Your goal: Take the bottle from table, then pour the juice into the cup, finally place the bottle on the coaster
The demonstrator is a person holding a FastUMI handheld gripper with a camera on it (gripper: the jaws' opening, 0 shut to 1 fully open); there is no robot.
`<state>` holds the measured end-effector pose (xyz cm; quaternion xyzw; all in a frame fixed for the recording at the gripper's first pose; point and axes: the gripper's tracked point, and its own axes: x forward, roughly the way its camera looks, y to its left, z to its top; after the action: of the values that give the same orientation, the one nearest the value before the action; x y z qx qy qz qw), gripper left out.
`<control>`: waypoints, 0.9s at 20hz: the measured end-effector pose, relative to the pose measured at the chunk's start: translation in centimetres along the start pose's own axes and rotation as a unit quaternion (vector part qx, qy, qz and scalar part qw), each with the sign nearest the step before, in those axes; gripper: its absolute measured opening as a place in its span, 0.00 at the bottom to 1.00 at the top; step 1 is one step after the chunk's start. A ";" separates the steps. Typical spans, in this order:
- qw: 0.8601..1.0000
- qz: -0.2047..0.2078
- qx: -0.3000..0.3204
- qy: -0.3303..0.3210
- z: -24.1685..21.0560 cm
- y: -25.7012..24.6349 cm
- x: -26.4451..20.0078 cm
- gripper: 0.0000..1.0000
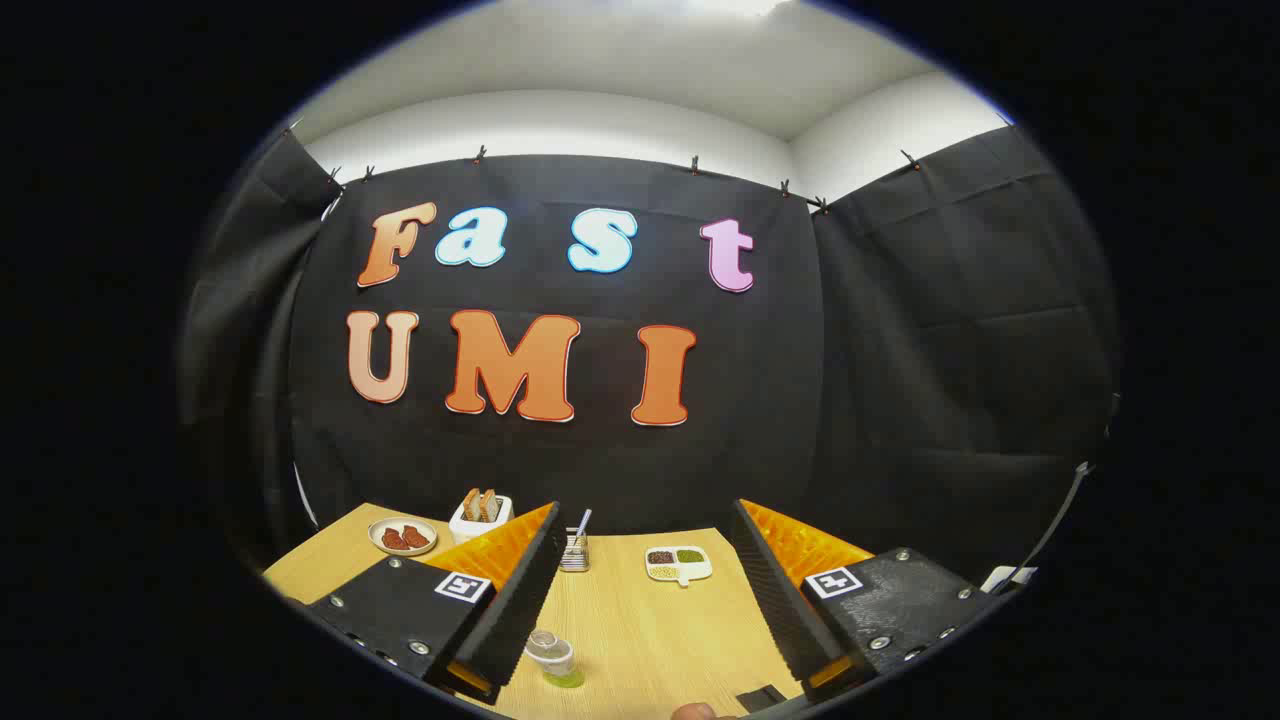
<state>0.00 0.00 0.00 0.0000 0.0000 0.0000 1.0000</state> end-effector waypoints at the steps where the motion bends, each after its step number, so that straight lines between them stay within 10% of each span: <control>1: 1.000 0.002 0.001 0.001 0.1 0.1 0.0 0.98; 18: 0.999 0.041 0.012 0.012 -1.7 3.4 -0.3 0.98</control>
<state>-0.25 3.40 -1.69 0.0117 0.0121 0.0408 0.9990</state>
